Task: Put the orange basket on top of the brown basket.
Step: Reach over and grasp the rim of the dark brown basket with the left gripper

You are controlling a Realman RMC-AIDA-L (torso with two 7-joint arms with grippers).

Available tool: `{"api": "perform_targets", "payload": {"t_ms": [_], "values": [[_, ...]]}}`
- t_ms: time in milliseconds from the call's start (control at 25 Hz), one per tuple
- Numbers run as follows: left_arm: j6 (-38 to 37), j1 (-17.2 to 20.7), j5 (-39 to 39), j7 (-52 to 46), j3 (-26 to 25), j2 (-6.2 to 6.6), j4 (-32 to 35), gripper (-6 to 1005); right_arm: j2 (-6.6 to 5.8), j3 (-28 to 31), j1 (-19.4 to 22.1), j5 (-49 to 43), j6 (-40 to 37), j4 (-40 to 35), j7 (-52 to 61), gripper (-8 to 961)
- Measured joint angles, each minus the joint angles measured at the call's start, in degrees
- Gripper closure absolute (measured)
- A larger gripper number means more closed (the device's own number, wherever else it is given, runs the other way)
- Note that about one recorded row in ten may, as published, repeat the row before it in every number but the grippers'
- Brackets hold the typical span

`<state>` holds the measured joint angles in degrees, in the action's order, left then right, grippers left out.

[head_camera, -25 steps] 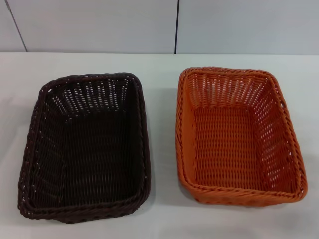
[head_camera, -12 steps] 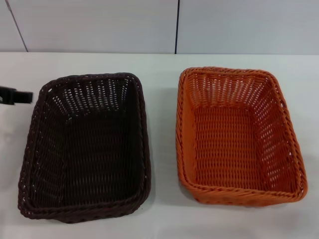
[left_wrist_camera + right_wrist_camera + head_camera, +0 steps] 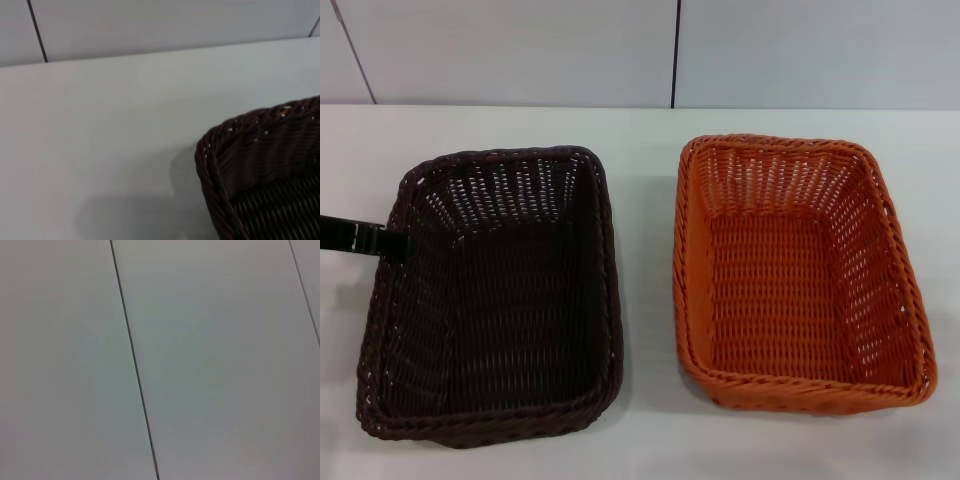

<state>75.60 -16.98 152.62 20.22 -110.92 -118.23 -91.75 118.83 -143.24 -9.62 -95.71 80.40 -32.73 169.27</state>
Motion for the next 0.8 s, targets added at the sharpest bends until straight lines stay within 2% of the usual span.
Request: {"api": "perform_targets", "payload": {"t_ms": [400, 440, 800], "values": [[0.44, 0.09, 0.07, -0.76, 1.71, 0.0, 2.23, 321, -0.1, 0.0, -0.16, 0.0, -0.09, 0.46, 0.0, 208], [0.38, -0.05, 0.15, -2.04, 3.95, 0.02, 2.66, 322, -0.1, 0.0, -0.16, 0.0, -0.09, 0.54, 0.0, 208], [1.41, -1.23, 0.46, -0.21, 4.92, 0.22, 2.66, 332, -0.1, 0.0, -0.21, 0.0, 0.22, 0.8, 0.0, 208]]}}
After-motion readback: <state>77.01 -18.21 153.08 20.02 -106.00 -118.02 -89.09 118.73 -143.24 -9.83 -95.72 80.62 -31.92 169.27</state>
